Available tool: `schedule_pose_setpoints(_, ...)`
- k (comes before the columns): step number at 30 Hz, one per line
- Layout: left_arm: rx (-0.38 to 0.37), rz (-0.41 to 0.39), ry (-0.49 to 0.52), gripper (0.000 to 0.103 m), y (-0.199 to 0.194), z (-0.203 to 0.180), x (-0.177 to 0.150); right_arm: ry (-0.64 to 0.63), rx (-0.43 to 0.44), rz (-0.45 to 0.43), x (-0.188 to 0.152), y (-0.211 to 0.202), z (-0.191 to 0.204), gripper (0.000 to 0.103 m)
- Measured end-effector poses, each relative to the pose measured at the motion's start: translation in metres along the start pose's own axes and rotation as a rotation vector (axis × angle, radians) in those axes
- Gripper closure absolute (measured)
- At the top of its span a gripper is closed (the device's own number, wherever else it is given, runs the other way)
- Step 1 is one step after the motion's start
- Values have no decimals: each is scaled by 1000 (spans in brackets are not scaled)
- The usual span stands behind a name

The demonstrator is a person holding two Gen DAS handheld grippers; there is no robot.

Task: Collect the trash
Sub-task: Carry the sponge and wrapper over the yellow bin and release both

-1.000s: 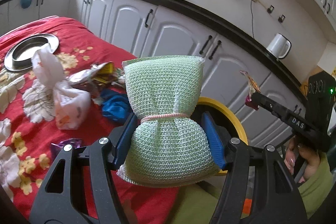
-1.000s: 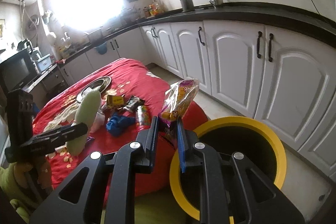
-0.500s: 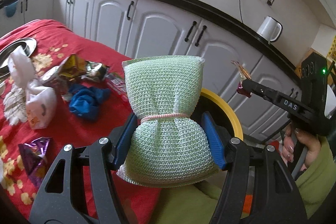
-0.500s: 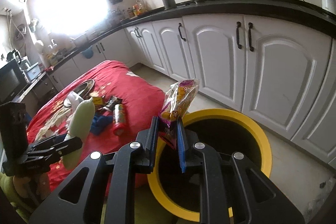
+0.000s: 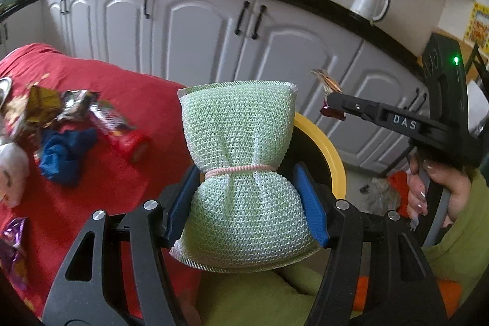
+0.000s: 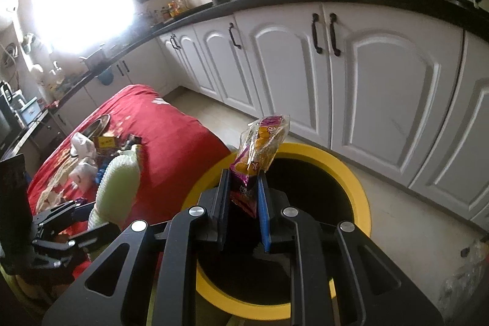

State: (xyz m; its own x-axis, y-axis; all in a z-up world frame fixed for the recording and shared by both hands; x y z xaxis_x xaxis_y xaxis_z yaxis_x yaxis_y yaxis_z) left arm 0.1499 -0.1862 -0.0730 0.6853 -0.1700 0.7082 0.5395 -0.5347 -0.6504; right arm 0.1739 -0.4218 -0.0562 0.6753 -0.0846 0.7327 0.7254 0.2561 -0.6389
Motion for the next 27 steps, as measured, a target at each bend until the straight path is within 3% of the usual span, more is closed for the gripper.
schedule_pose_setpoints(23, -28, 175, 139, 46, 84, -40, -12, 77, 12, 68, -6, 23, -30, 84)
schedule_pose_setpoints(27, -30, 182, 142, 43, 88, -40, -12, 95, 13, 72, -8, 24, -34, 69)
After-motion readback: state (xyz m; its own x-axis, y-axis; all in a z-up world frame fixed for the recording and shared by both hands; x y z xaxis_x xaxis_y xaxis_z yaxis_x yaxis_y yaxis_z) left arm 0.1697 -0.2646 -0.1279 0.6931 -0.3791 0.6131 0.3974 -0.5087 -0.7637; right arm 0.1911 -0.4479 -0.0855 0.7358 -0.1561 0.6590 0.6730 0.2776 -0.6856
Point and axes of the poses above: each gripper's, at about its wrist camera, not at the fingertips, and y roughly the way its jaws point, z to its left, x to its top, the point moved 2 cm from there along y, roughly the way its jaws point, and after that the axes turned 3 degrees about -x, right-handed, at the moved point
